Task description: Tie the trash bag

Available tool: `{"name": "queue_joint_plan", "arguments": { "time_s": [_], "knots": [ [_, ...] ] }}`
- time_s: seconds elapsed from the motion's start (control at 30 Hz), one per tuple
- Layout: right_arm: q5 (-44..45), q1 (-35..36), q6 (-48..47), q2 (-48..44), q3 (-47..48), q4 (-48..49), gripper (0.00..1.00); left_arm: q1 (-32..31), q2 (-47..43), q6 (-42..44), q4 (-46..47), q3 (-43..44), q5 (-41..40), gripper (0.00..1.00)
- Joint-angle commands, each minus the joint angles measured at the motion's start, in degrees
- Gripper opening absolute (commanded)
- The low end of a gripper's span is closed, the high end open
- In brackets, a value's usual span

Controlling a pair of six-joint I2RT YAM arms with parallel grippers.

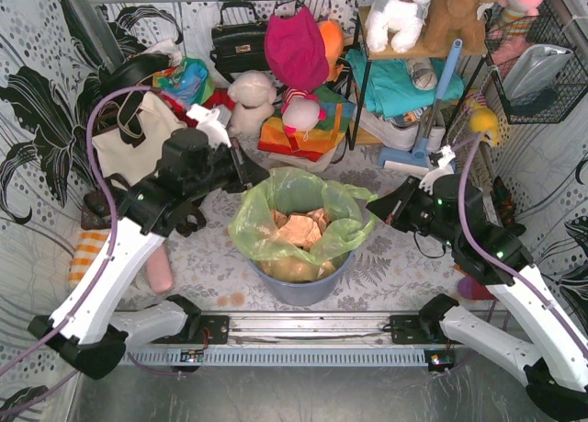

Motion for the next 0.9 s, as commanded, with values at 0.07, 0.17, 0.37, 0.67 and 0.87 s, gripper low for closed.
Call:
{"name": "queue_joint_plan", "arguments": {
  "time_s": [0.07,0.17,0.37,0.67,0.87],
  "knots": [
    [1.69,0.17,-0.54,-2.71,0.22,-1.21,0.00,0.47,8.76,5.07,5.34,7.99,4.30,0.03],
    [0.33,0.18,0.00,-3.33,-0.65,0.25,0.00,0.47,10.66,5.95,6.86,9.48,7.50,0.03],
    [-1.75,0.16,0.05,-2.92,-3.08,6.11,0.00,0.47,8.79,7.59,9.96,8.18,8.45,0.03],
    [0.95,0.17,-2.73,7.45,-4.13,27.21,0.00,0.47,5.18,1.89,4.70,2.76,-11.18,0.03],
    [-2.18,0.18,-7.67,15.57,1.50,39.65,0.00,0.47,5.73,2.75,10.20,6.62,-7.01,0.03]
  ]
}}
